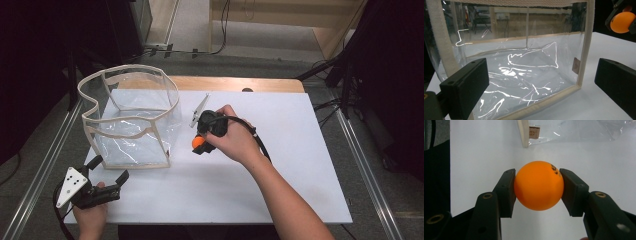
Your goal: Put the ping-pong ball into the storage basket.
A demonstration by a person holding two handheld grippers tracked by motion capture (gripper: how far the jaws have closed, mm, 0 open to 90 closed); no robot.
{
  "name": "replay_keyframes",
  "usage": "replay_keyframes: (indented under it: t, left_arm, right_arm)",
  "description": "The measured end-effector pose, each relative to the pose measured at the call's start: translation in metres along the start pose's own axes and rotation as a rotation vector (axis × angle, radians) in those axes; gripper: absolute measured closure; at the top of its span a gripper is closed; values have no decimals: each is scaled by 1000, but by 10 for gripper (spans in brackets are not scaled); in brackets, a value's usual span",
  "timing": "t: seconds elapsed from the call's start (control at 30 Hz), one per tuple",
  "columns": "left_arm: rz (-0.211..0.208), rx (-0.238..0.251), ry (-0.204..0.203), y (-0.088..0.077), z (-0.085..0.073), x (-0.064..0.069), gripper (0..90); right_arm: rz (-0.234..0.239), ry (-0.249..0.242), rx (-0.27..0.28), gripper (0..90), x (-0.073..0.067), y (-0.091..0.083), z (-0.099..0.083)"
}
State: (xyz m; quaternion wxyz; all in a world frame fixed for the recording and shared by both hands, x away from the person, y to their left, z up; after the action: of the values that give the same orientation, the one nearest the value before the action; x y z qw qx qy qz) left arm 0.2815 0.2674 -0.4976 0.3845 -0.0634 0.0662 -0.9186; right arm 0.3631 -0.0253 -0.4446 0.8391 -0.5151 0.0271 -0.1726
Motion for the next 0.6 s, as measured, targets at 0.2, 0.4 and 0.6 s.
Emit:
replay_keyframes:
  t: [0.2,0.4,0.6]
  left_arm:
    - [0,-2,3,0,0,0,1]
    - [1,2,-1,0,0,0,1]
    - [0,0,1,0,0,0,1]
  right_arm:
    - [3,-8,11,476,1,-4,7]
    - [6,-3,24,476,5,-11,13]
    - [6,-17,35,476,9,-14,20]
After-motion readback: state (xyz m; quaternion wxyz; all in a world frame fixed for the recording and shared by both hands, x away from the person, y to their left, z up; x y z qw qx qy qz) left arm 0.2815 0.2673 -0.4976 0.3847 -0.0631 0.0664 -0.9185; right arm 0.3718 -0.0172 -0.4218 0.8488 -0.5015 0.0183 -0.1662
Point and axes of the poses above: each handheld gripper's, and its own axes: y roughly forward along the jaws, z roughly out of its top, x roughly to its right, the point moved 7 cm from there along y, roughly forward along the jaws, and after that the axes turned 13 degrees about -z, right-handed, at the moved point
